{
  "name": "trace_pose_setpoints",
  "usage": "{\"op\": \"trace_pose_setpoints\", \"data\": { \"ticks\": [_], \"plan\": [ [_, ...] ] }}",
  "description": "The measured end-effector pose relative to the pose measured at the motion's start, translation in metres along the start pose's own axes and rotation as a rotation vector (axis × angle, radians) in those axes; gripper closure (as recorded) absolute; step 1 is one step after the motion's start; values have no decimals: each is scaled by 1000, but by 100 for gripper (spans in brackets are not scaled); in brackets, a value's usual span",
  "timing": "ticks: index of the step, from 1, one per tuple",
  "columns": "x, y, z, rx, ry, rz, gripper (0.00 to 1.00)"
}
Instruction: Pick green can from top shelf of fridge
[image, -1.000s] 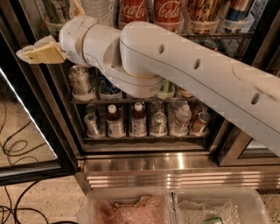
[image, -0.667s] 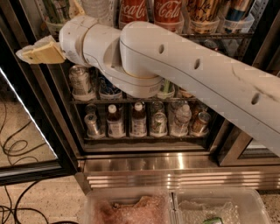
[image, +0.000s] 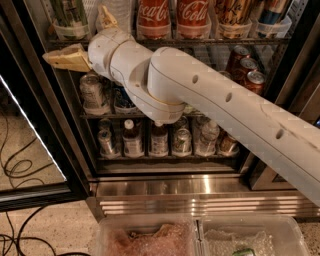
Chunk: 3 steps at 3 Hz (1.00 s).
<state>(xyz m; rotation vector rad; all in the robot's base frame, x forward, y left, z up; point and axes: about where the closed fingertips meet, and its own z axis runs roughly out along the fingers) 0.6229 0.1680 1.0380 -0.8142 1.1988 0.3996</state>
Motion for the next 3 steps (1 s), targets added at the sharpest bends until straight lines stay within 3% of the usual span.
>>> {"op": "trace_pose_setpoints", "data": {
  "ticks": [1, 3],
  "plan": [
    [-2, 1, 0, 0, 0, 0, 0],
    [-23, 28, 18, -90, -14, -19, 0]
  ]
}}
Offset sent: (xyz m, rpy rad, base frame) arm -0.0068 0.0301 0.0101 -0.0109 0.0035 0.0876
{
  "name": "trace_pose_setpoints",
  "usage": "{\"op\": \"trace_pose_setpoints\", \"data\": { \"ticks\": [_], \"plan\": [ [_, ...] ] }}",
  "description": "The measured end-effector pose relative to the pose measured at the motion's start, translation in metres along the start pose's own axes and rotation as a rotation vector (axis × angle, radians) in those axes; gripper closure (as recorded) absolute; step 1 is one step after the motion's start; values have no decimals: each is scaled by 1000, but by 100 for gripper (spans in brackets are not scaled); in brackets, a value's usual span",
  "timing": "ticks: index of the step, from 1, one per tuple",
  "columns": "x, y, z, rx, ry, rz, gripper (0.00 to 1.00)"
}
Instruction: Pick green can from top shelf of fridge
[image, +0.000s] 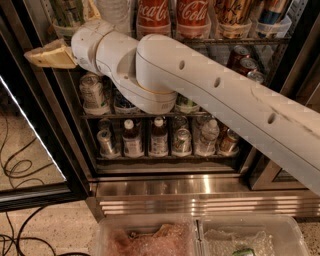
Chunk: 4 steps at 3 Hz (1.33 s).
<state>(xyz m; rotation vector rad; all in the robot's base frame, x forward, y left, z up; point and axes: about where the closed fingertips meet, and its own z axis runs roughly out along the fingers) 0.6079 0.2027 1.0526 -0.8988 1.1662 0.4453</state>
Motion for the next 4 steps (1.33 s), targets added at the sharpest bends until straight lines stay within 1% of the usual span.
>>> {"op": "trace_pose_setpoints", "data": {
  "ticks": [1, 2, 4],
  "plan": [
    [0, 0, 0, 0, 0, 0, 0],
    [0, 0, 0, 0, 0, 0, 8],
    [0, 0, 0, 0, 0, 0, 21]
  ]
}}
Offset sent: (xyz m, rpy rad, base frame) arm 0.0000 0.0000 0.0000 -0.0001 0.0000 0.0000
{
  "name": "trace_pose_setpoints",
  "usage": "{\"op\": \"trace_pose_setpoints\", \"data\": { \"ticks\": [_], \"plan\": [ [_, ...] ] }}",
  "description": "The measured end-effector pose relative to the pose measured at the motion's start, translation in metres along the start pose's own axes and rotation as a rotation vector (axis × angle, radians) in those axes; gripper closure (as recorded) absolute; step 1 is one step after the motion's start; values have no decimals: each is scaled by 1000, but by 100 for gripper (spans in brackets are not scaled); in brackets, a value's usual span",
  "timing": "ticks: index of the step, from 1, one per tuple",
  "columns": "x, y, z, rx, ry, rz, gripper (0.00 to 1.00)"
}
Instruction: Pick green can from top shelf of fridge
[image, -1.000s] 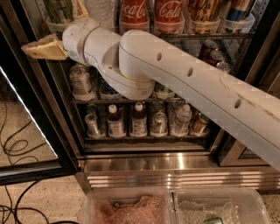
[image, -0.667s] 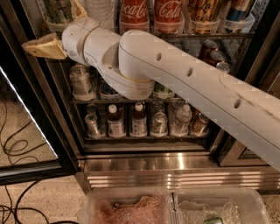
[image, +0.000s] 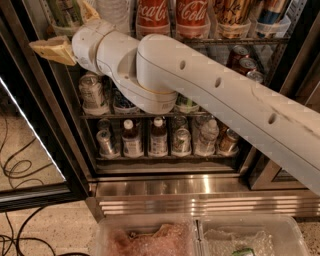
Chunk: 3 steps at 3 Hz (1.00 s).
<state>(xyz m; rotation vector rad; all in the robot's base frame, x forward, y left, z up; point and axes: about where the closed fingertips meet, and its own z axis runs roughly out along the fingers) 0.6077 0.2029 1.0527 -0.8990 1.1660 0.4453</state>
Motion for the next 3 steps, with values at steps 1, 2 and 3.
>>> {"op": "trace_pose_setpoints", "data": {
  "ticks": [1, 2, 3],
  "plan": [
    [0, 0, 0, 0, 0, 0, 19],
    [0, -8, -2, 28, 6, -14, 15],
    [0, -22, -5, 70, 14, -37, 11]
  ]
}}
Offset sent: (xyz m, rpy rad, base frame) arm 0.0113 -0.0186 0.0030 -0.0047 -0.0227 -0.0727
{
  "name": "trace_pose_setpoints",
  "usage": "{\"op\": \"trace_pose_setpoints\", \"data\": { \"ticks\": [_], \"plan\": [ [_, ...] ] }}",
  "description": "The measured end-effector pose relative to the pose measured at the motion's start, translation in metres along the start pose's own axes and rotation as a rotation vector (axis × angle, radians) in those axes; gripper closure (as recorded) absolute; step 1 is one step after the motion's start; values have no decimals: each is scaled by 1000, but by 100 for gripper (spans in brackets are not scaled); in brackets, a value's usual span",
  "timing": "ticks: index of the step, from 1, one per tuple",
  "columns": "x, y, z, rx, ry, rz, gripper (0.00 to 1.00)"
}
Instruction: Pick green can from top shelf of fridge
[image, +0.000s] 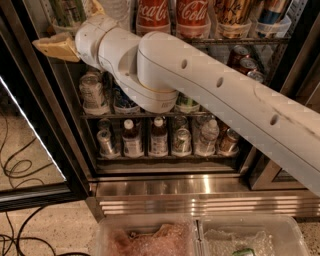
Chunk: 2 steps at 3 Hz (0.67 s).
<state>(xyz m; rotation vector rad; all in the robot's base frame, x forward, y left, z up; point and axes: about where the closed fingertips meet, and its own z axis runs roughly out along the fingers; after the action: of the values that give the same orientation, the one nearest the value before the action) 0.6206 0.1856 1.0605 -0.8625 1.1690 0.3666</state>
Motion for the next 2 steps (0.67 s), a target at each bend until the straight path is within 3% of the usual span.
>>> {"op": "trace_pose_setpoints", "data": {
  "ticks": [2],
  "plan": [
    [5, -15, 11, 29, 12, -22, 8]
  ]
}}
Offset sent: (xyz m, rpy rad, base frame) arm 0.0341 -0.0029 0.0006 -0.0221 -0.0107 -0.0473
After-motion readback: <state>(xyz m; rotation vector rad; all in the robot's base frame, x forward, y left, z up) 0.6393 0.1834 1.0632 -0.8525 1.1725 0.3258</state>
